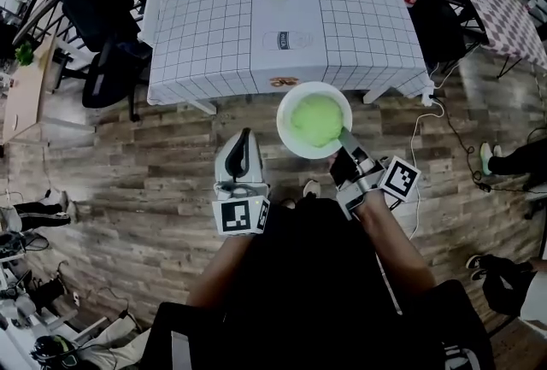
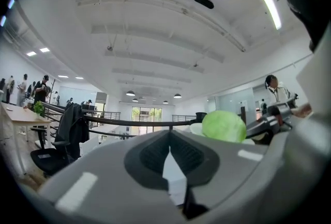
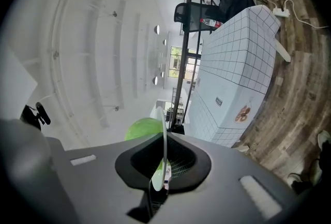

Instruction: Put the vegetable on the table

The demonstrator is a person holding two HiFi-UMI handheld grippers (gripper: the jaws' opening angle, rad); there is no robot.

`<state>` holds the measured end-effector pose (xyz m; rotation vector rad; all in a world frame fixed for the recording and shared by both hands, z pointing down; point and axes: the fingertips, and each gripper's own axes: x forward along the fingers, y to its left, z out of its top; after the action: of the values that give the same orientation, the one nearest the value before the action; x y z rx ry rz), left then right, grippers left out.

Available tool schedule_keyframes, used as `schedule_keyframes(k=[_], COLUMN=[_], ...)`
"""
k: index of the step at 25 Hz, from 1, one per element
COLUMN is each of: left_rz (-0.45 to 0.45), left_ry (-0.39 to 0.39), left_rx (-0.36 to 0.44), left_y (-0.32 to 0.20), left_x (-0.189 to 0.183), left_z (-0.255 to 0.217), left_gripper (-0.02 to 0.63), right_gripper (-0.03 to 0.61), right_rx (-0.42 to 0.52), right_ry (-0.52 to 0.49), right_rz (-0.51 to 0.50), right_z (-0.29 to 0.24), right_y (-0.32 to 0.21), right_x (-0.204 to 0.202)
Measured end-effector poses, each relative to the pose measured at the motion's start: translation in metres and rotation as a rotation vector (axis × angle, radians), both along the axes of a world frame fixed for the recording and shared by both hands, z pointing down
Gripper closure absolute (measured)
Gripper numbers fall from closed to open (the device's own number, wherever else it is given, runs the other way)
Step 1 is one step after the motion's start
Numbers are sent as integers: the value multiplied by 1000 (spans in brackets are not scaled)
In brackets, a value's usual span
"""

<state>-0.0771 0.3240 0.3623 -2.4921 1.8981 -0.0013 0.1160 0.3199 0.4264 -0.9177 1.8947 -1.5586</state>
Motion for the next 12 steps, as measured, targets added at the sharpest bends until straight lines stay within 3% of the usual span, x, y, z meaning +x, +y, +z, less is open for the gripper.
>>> schedule_keyframes(k=[5,12], left_rz=[-32,-59], left_ry=[-8,-42], left_rx=[11,-2], left_y=[1,-11], left_x=[21,13], left_z=[-18,5], left_gripper=[606,606], right_gripper=[574,574], right_rx=[-24,-28], right_ry=[-8,-32], right_rz=[-8,-17], right_z=[-9,8], right_y=[1,-16], right_x=[23,21])
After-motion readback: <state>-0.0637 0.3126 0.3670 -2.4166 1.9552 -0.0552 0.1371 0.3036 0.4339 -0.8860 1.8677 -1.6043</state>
